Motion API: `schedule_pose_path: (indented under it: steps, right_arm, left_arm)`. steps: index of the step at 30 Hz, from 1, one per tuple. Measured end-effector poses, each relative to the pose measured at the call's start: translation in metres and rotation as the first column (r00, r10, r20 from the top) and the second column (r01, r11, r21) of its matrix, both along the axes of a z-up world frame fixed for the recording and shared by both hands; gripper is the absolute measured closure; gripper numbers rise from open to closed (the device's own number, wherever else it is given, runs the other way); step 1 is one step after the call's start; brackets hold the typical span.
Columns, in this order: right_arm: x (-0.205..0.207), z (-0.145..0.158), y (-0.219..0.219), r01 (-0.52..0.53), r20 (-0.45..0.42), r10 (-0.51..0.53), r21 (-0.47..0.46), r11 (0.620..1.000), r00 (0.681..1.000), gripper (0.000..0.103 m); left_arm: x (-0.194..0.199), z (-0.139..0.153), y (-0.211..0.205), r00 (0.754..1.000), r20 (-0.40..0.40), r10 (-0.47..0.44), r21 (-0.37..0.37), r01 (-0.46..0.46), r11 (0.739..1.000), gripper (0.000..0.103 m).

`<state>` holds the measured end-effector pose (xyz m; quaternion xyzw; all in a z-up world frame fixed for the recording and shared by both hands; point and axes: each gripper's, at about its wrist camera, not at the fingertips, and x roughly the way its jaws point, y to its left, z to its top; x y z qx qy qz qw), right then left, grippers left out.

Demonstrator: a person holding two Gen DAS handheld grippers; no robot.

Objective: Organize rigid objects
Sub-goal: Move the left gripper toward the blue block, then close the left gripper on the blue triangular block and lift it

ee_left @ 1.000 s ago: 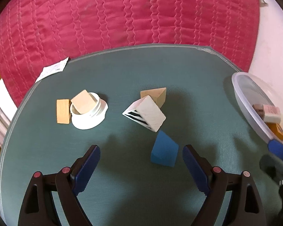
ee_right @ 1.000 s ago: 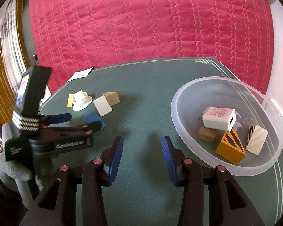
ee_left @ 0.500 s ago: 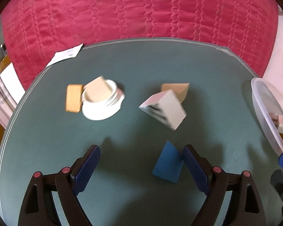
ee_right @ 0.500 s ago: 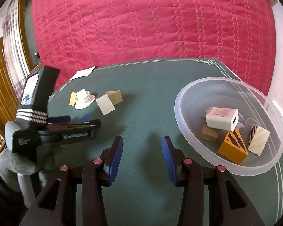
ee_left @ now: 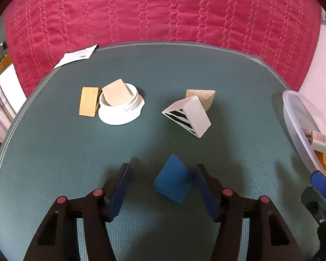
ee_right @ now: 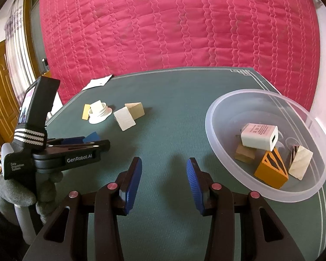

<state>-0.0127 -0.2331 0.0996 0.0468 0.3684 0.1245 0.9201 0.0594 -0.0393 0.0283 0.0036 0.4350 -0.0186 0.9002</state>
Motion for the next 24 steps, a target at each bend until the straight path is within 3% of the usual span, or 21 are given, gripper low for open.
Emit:
schedule_pose_path:
  steps: [6, 9, 13, 15, 16, 18, 21, 24]
  right_arm:
    - [0.000, 0.000, 0.000, 0.001, -0.001, -0.001, 0.001, 1.000, 1.000, 0.058]
    - [0.001, 0.000, 0.000, 0.001, -0.003, -0.001, 0.000, 1.000, 1.000, 0.058]
    - [0.000, -0.001, 0.001, 0.002, -0.004, -0.002, -0.003, 1.000, 1.000, 0.058]
    - [0.000, -0.002, 0.001, 0.002, -0.004, -0.002, -0.004, 1.000, 1.000, 0.058]
    - [0.000, -0.002, 0.001, 0.002, -0.003, -0.002, -0.003, 1.000, 1.000, 0.058]
    - [0.000, -0.003, 0.001, 0.001, -0.003, -0.001, -0.003, 1.000, 1.000, 0.058]
    - [0.000, -0.003, 0.001, 0.001, -0.004, -0.001, -0.003, 1.000, 1.000, 0.058]
    - [0.000, -0.003, 0.001, 0.000, -0.002, 0.000, -0.004, 1.000, 1.000, 0.058]
  left_arm:
    - [-0.003, 0.002, 0.013, 0.999, 0.011, 0.032, -0.030, -0.032, 0.999, 0.076]
    - [-0.008, 0.003, 0.021, 1.000, 0.011, 0.025, -0.061, -0.024, 0.998, 0.077]
    - [-0.016, 0.003, 0.021, 1.000, 0.021, 0.022, -0.042, -0.021, 0.999, 0.077]
    - [-0.021, 0.003, 0.021, 1.000, 0.015, 0.018, -0.040, -0.017, 0.999, 0.071]
    - [-0.023, 0.004, 0.022, 1.000, 0.013, 0.017, -0.044, -0.016, 0.999, 0.057]
    - [-0.030, 0.007, 0.023, 0.999, 0.032, 0.016, -0.040, -0.015, 0.999, 0.045]
    - [-0.038, 0.009, 0.025, 0.999, 0.043, 0.002, -0.025, -0.001, 1.000, 0.037]
    - [-0.046, 0.008, 0.028, 0.999, 0.037, 0.004, -0.017, -0.004, 1.000, 0.036]
